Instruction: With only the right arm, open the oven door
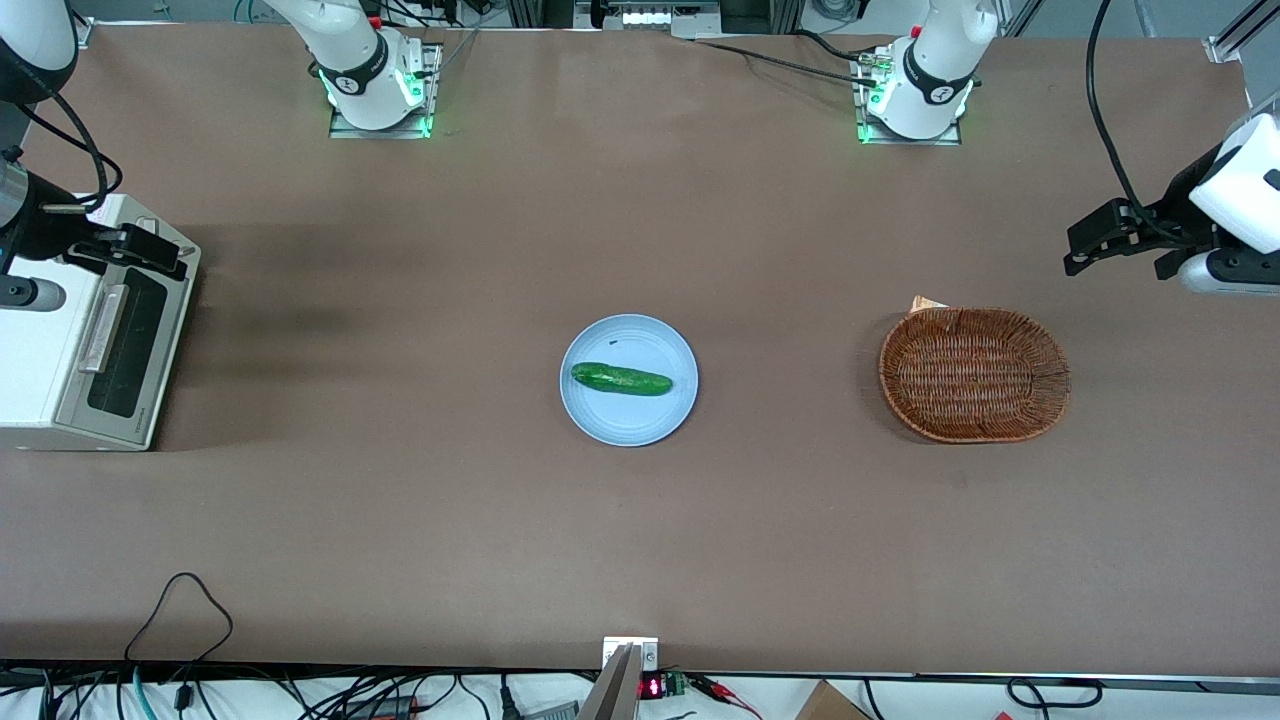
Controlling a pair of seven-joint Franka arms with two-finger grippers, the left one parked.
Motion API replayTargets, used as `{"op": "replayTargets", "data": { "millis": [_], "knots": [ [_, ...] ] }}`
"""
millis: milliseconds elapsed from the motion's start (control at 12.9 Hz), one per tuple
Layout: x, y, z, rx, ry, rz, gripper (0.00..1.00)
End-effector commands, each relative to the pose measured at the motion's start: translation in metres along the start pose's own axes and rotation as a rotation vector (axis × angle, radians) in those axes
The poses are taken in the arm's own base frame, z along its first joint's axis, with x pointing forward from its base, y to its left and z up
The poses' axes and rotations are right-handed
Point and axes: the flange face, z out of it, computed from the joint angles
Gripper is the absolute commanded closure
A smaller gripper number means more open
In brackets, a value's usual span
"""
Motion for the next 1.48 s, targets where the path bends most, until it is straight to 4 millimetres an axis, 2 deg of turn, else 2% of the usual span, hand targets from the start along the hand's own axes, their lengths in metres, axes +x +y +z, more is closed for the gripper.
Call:
{"op": "replayTargets", "data": {
  "millis": [0, 233, 311, 389, 544, 778, 856, 933, 1244, 1400],
  "knots": [
    [0.0025, 0.0004, -0.0062, 0.001, 0.006, -0.01, 0.0],
    [0.0032, -0.0008, -0.0056, -0.006, 0.007, -0.018, 0.01],
    [0.0034, -0.0008, -0.0058, -0.006, 0.009, -0.018, 0.14],
    [0.0034, 0.0005, -0.0058, -0.001, 0.009, -0.015, 0.43],
    [0.0037, 0.0017, -0.0061, -0.004, 0.012, -0.014, 0.77],
    [0.0035, -0.0009, -0.0059, -0.004, 0.011, -0.012, 0.78],
    [0.003, -0.0012, -0.0066, -0.001, 0.01, -0.001, 0.92],
    [0.0023, -0.0012, -0.0061, -0.001, 0.004, -0.001, 0.99],
    [0.0021, -0.001, -0.0059, -0.012, 0.003, -0.02, 1.0],
    [0.0017, -0.0039, -0.0052, -0.078, 0.0, -0.034, 1.0]
  ]
}}
